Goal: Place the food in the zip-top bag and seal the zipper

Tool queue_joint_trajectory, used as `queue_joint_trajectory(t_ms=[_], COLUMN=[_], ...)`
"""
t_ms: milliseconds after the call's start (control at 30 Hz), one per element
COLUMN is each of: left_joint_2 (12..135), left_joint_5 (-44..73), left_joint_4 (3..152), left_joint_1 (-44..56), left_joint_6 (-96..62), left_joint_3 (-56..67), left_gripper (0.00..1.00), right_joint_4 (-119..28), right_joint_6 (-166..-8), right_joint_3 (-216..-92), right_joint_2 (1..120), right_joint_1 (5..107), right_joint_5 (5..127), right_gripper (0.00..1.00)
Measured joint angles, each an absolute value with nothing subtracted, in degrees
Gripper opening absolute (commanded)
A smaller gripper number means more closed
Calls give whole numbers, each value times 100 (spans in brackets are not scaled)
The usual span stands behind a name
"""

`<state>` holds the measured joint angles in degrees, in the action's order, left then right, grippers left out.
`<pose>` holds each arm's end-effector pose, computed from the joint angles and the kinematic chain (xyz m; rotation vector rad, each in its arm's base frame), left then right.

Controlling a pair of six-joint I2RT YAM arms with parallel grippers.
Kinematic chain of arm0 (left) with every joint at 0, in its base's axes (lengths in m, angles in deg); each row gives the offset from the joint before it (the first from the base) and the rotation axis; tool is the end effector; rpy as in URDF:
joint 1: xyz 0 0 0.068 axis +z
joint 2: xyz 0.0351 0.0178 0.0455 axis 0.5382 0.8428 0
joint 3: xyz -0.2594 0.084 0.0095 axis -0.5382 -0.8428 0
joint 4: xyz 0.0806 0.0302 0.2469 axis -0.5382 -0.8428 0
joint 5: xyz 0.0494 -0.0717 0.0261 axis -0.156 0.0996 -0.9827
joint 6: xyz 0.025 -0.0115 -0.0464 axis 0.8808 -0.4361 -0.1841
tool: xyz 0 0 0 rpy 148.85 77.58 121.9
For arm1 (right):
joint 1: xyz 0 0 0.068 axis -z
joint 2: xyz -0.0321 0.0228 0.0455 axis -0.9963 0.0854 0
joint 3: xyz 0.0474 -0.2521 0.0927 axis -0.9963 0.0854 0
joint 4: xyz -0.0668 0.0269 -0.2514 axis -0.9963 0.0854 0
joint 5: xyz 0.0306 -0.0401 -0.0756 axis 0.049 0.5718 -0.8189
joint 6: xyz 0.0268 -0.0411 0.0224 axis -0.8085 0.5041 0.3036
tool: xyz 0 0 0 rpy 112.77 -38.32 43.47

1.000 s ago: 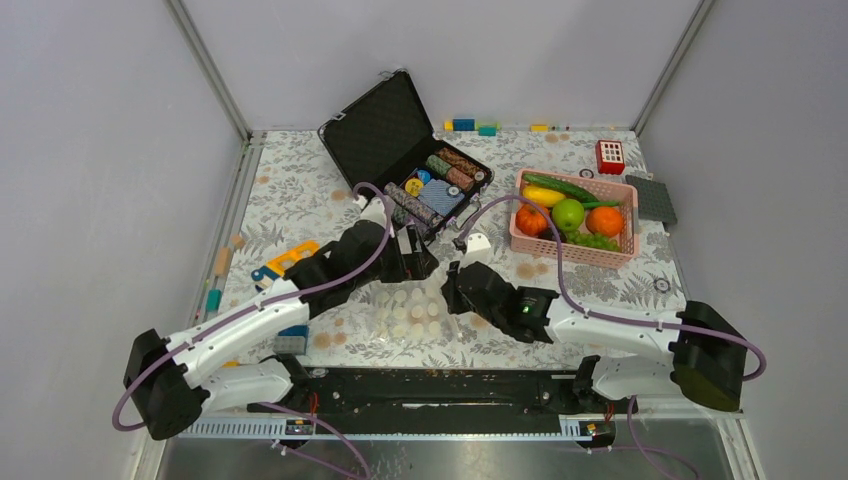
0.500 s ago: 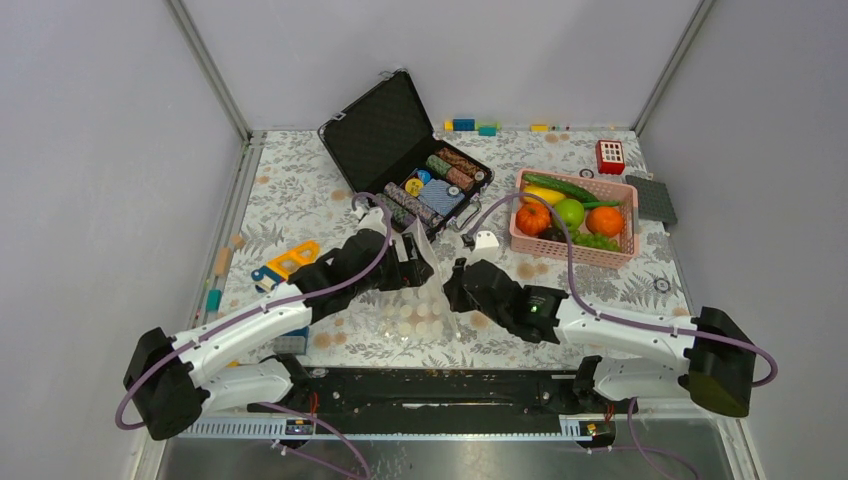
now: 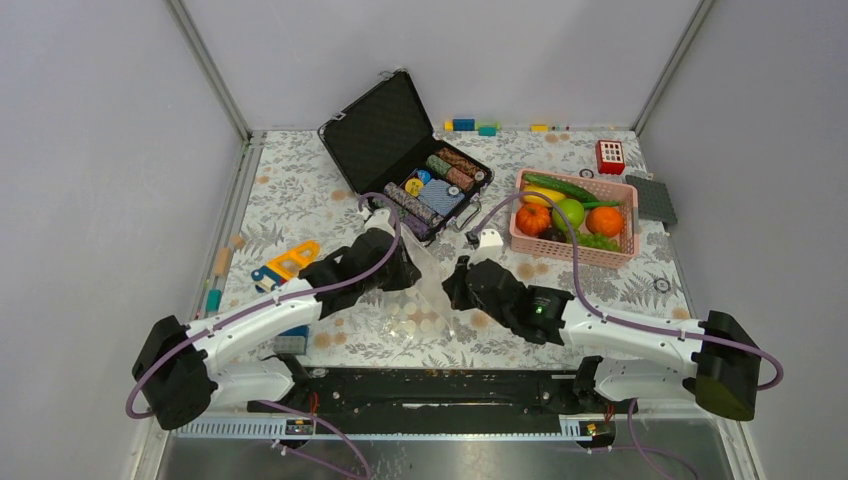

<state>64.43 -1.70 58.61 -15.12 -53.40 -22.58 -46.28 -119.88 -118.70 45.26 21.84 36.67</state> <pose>0.1711 -0.1806 0.2480 -0.0840 2.3517 -0.7229 0.1266 0.2225 0.2571 -0.1777 2.0589 0.7766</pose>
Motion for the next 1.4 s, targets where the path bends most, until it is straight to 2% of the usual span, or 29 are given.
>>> queue_joint_trajectory(t_ms=[33, 167, 400, 467, 733, 1133, 1400], left_joint_2=[6445, 6423, 6237, 6237, 6307, 6568, 6581], left_joint_5=[-166, -168, -164, -161, -120, 90, 99], left_joint_4=[5834, 5583, 4982, 4908, 4794, 4866, 4879], left_joint_1=[-1512, -1512, -1514, -1512, -1512, -1512, -1512], left_joint_6=[-5310, -5268, -5144, -5126, -5122, -5061, -5058], left_joint_3=[-2249, -2173, -1902, -1816, -1731, -1589, -1589], left_gripper=[0, 0, 0, 0, 0, 0, 0], right_joint_4=[-4580, -4165, -4127, -4357, -5117, -5216, -5225], right_joint_6=[-11988, -11923, -11241, -11068, -10515, -10353, -10546], right_joint_3=[-11870, -11876, -11876, -11841, -11732, -11883, -11883], right_joint_2=[4521, 4519, 4204, 3940, 3474, 4770, 4917], right_joint_1=[2184, 2184, 2184, 2182, 2182, 2182, 2182], right_joint_5=[3588, 3256, 3534, 3706, 4159, 4380, 4585], right_gripper=[7, 42, 75, 79, 84, 83, 82])
